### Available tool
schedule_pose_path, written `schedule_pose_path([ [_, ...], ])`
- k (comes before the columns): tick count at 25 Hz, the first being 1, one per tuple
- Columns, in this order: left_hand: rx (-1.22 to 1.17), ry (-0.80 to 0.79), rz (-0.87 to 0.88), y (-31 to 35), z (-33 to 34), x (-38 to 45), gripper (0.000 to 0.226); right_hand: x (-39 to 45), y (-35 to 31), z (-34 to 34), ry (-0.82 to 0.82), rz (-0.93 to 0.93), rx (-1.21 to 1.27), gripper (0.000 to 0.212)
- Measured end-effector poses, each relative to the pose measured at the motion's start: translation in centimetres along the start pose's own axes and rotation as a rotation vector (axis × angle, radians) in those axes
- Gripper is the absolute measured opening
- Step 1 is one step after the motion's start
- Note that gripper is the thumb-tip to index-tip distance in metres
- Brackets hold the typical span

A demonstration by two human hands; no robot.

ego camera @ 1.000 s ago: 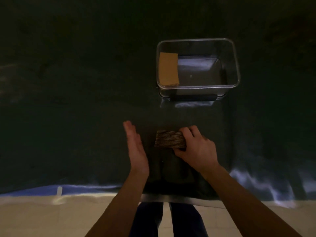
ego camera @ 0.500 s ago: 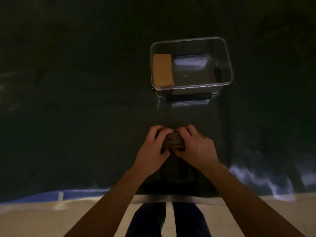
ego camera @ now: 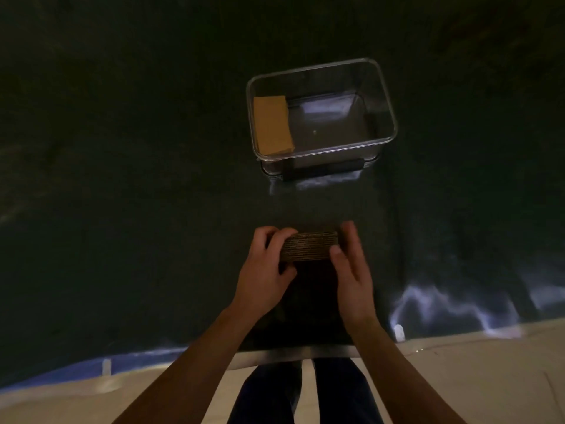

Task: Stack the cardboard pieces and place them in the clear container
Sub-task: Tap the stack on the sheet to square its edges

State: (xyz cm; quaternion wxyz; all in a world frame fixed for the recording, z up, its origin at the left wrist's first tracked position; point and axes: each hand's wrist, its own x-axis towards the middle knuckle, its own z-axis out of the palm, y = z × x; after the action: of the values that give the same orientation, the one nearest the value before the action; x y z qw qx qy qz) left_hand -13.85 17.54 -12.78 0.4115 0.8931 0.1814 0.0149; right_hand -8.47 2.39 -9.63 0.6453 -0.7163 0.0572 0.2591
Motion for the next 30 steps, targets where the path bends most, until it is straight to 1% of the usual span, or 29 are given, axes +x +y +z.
schedule_pose_path([
  [1, 0.006, 0.003, 0.007, 0.0, 0.0, 0.0, 0.070, 0.0, -0.1, 0.0, 0.065, -0.017, 0.014, 0.067],
  [2, 0.004, 0.011, 0.002, 0.0, 0.0, 0.0, 0.070, 0.1, 0.0, 0.1, 0.080, -0.016, 0.030, 0.068],
  [4, -0.021, 0.020, -0.020, 0.0, -0.1, 0.0, 0.071, 0.0, 0.2, 0.2, -0.014, 0.001, 0.020, 0.068],
  [5, -0.024, 0.018, -0.012, 0.0, -0.1, 0.1, 0.071, -0.1, 0.2, 0.2, -0.014, -0.007, 0.012, 0.069],
  [7, -0.003, 0.012, 0.007, 0.0, -0.1, 0.0, 0.070, 0.2, 0.2, 0.0, 0.054, -0.020, 0.036, 0.072],
  [8, -0.002, 0.017, -0.007, 0.0, -0.2, 0.1, 0.070, 0.4, 0.2, -0.2, 0.006, -0.016, 0.013, 0.077],
  [9, -0.007, 0.020, -0.025, 0.1, -0.2, 0.1, 0.069, 0.7, 0.2, -0.4, -0.089, -0.019, -0.058, 0.081],
  [10, -0.008, 0.021, -0.028, 0.0, -0.3, 0.2, 0.068, 0.9, 0.3, -0.8, -0.175, -0.033, -0.160, 0.086],
  [11, 0.001, 0.018, -0.016, 0.0, -0.3, 0.2, 0.068, 1.2, 0.3, -1.3, -0.227, -0.056, -0.268, 0.091],
  [12, 0.021, 0.011, -0.002, -0.1, -0.4, 0.2, 0.067, 1.8, 0.0, -1.7, -0.244, -0.085, -0.400, 0.095],
  [13, 0.043, 0.002, 0.012, -0.1, -0.5, 0.3, 0.067, 2.4, -0.3, -2.0, -0.233, -0.136, -0.564, 0.094],
  [14, 0.053, -0.010, 0.031, -0.2, -0.8, 0.4, 0.067, 3.0, -0.8, -2.2, -0.215, -0.205, -0.710, 0.087],
  [15, 0.047, -0.025, 0.048, -0.4, -1.0, 0.5, 0.067, 3.6, -1.2, -2.2, -0.194, -0.263, -0.798, 0.076],
  [17, -0.005, -0.034, 0.040, -0.6, -1.8, 0.8, 0.064, 4.5, -1.8, -2.3, -0.198, -0.305, -0.841, 0.056],
  [18, -0.036, -0.025, 0.022, -0.7, -2.3, 0.8, 0.059, 4.6, -2.0, -2.4, -0.222, -0.304, -0.834, 0.052],
  [20, -0.061, -0.003, 0.011, -0.9, -3.4, 0.8, 0.053, 4.6, -2.3, -2.9, -0.249, -0.328, -0.826, 0.050],
  [23, -0.049, 0.016, 0.047, -1.4, -4.7, 0.4, 0.056, 3.8, -2.3, -3.4, -0.252, -0.392, -0.785, 0.051],
  [25, -0.072, -0.007, 0.019, -1.8, -4.8, -0.1, 0.057, 3.5, -1.8, -3.3, -0.277, -0.375, -0.789, 0.053],
  [27, -0.038, -0.053, -0.038, -2.4, -4.2, -0.5, 0.058, 3.7, -1.1, -3.1, -0.315, -0.315, -0.826, 0.056],
  [30, 0.049, -0.058, -0.088, -3.1, -3.6, -0.4, 0.051, 4.4, -1.1, -2.9, -0.301, -0.321, -0.868, 0.054],
])
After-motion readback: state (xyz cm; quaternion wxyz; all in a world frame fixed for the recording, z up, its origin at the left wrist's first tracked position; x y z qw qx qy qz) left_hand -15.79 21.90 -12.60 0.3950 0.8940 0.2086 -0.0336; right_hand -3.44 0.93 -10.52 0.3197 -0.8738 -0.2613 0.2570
